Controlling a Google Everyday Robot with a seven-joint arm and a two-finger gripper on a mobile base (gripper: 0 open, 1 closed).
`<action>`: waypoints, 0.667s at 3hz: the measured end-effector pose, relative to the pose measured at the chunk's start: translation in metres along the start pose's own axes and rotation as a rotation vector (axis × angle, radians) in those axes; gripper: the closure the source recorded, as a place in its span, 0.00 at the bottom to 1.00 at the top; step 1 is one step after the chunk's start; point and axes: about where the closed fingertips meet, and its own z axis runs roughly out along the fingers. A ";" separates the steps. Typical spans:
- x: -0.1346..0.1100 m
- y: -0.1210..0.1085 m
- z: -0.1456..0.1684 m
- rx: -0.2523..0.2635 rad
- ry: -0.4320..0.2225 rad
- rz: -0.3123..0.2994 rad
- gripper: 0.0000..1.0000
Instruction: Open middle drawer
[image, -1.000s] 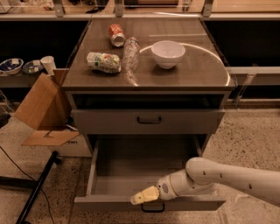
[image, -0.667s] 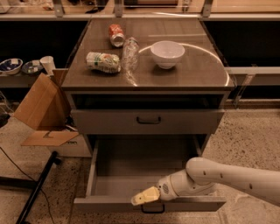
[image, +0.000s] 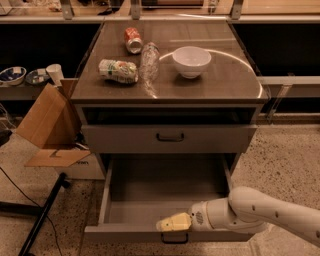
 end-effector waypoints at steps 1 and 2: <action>-0.020 0.004 -0.016 0.010 -0.144 -0.010 0.00; -0.043 0.006 -0.034 0.005 -0.301 -0.025 0.00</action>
Offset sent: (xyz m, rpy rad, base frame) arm 0.0519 -0.0305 0.0620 0.1924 -0.2820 -0.3043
